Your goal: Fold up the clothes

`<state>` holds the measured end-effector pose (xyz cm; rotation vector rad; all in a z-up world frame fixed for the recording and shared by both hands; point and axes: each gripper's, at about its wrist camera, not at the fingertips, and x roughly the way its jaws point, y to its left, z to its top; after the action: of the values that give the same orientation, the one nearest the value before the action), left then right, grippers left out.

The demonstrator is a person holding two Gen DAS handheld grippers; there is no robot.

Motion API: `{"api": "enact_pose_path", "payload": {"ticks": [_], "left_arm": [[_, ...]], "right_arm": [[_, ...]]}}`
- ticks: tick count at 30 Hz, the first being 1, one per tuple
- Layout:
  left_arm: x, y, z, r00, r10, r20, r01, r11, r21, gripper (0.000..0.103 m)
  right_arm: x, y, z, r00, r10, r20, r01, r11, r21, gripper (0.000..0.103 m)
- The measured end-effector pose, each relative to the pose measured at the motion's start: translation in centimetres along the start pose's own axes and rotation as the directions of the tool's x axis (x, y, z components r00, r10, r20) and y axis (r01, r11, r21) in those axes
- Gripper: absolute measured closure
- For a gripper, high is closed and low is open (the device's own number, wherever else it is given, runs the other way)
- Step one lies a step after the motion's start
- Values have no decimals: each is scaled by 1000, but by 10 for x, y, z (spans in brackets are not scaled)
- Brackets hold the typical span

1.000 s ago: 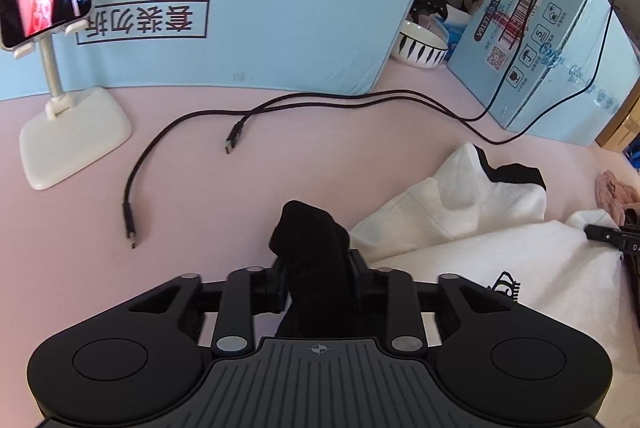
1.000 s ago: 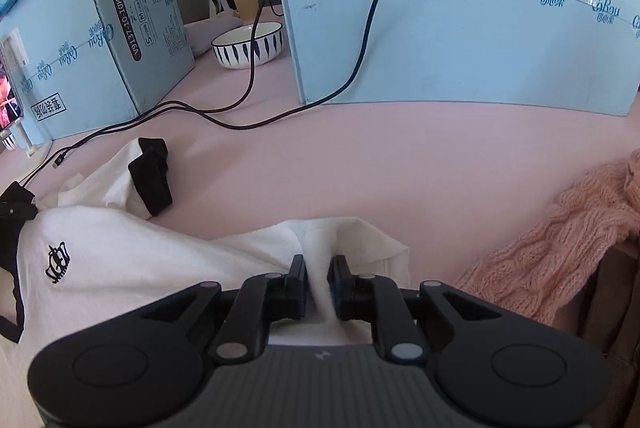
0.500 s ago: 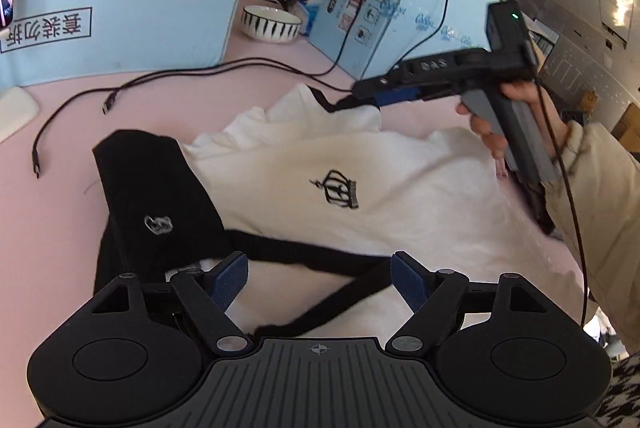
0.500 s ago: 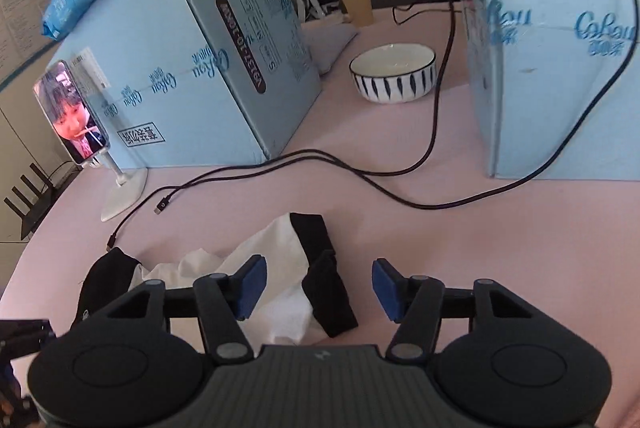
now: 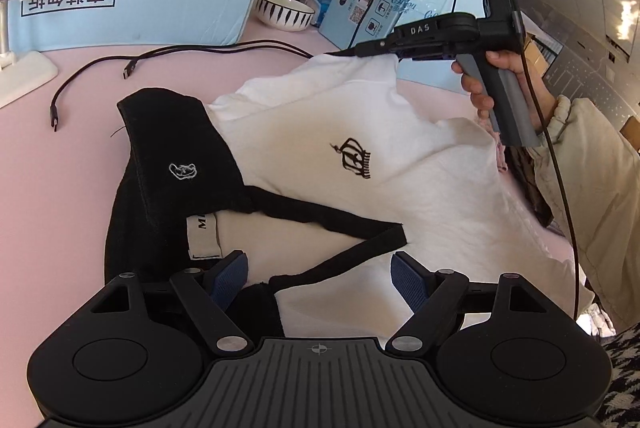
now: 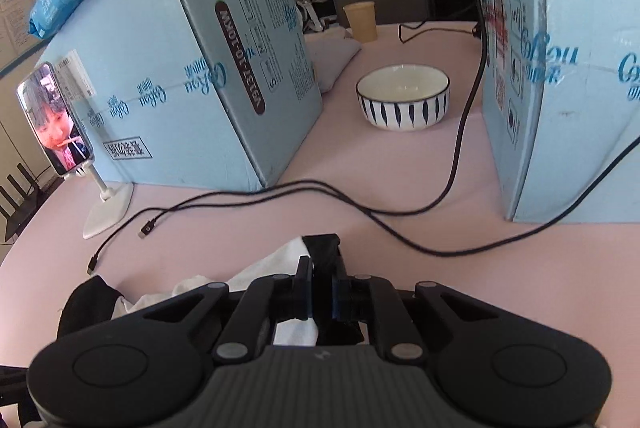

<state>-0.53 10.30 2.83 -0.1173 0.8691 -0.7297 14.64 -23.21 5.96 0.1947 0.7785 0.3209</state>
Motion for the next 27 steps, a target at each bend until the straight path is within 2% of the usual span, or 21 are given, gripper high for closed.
{"api": "enact_pose_path", "payload": {"ticks": [2, 5, 8, 10, 12, 14, 17, 19, 21, 23, 25, 26, 27], "left_arm": [[-1, 0, -2, 1000, -1, 7, 1, 1000, 0, 22], [-3, 3, -3, 1000, -8, 21, 9, 1000, -25, 22], [-7, 7, 0, 999, -15, 34, 17, 998, -63, 22], [-15, 8, 0, 998, 0, 56, 4, 998, -70, 22], [-29, 9, 0, 995, 20, 101, -13, 997, -71, 22], [-40, 16, -1, 991, 22, 134, -9, 995, -98, 22], [-53, 30, -8, 985, 46, 169, -20, 987, -157, 22], [-55, 36, -12, 984, 63, 167, -32, 983, -182, 22], [-54, 40, -16, 985, 66, 158, -34, 979, -199, 22], [-53, 39, -16, 986, 66, 153, -35, 980, -198, 22], [-53, 38, -16, 986, 69, 149, -39, 980, -193, 22], [-54, 37, -15, 986, 69, 152, -40, 981, -189, 22], [-55, 36, -15, 985, 67, 158, -37, 982, -184, 22]], "right_arm": [[-3, -3, 7, 1000, -14, 23, 14, 1000, 5, 94], [4, -4, 6, 1000, -8, 10, 8, 1000, -5, 94], [-11, 6, 9, 991, 105, 77, -101, 994, -48, 94], [-30, 24, 8, 975, 181, 126, -162, 975, -149, 94], [-65, 60, -6, 945, 305, 123, -244, 901, -360, 94], [-92, 93, -27, 921, 386, 49, -303, 791, -531, 94], [-107, 132, -79, 921, 376, -104, -330, 608, -722, 94], [-96, 141, -113, 919, 334, -209, -369, 546, -752, 94], [-82, 140, -137, 903, 310, -298, -425, 538, -728, 94], [-71, 135, -151, 897, 281, -341, -442, 555, -705, 93], [-71, 134, -156, 901, 268, -341, -433, 560, -706, 90], [-77, 134, -151, 912, 281, -299, -409, 568, -715, 87], [-83, 134, -146, 922, 299, -247, -381, 579, -721, 80]]}}
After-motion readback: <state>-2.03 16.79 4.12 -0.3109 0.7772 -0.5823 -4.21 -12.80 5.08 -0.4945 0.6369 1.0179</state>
